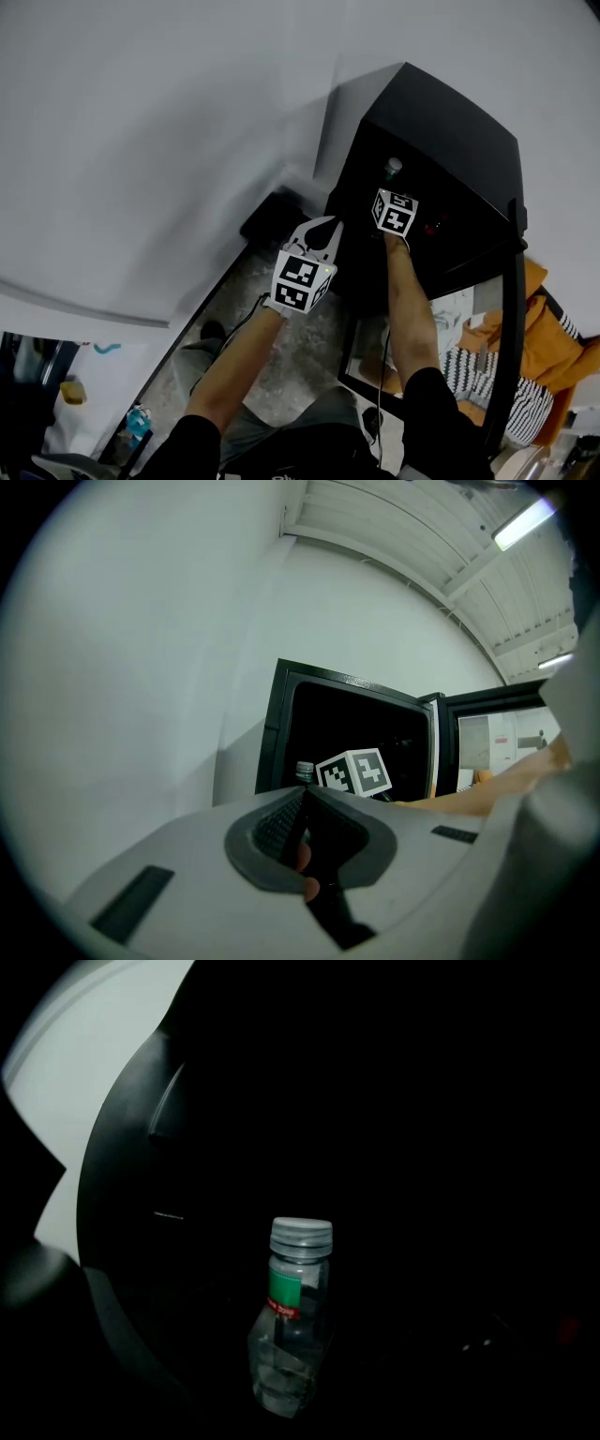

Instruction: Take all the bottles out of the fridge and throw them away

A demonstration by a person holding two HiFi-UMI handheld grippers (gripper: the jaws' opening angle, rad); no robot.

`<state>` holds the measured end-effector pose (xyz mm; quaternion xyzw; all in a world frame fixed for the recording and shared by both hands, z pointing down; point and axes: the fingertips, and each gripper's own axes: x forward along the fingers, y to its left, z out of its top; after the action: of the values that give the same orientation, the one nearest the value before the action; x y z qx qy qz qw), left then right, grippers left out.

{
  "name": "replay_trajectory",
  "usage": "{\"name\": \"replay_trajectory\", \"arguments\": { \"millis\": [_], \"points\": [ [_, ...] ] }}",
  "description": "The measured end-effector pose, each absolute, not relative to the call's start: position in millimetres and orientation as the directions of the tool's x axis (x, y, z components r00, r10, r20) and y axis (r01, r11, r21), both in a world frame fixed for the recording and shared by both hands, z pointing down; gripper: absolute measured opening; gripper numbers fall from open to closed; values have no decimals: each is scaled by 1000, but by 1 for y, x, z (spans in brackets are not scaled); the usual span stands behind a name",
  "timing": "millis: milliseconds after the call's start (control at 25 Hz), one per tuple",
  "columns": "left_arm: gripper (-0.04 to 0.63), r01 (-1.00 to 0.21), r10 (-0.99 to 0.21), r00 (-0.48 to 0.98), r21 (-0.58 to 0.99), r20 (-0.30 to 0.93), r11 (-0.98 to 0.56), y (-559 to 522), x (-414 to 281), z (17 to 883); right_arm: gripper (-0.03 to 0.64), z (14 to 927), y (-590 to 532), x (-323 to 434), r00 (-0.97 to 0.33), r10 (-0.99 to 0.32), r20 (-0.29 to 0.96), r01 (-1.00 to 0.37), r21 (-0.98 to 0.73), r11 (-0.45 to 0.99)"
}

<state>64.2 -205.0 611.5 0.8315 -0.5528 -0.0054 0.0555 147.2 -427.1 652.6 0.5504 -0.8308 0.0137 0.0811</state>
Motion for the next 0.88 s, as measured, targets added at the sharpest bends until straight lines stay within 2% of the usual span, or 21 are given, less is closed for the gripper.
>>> {"name": "replay_trajectory", "arguments": {
  "millis": [120,880],
  "points": [
    [6,-922,-924,379,106,51,-373,-199,57,609,186,654,-423,147,-377,-912,161,-917,71,392],
    [6,-914,-914,397,125,86,-386,-205,62,617,184,656,-365,153,-392,-911,131,-913,62,402]
  ]
}}
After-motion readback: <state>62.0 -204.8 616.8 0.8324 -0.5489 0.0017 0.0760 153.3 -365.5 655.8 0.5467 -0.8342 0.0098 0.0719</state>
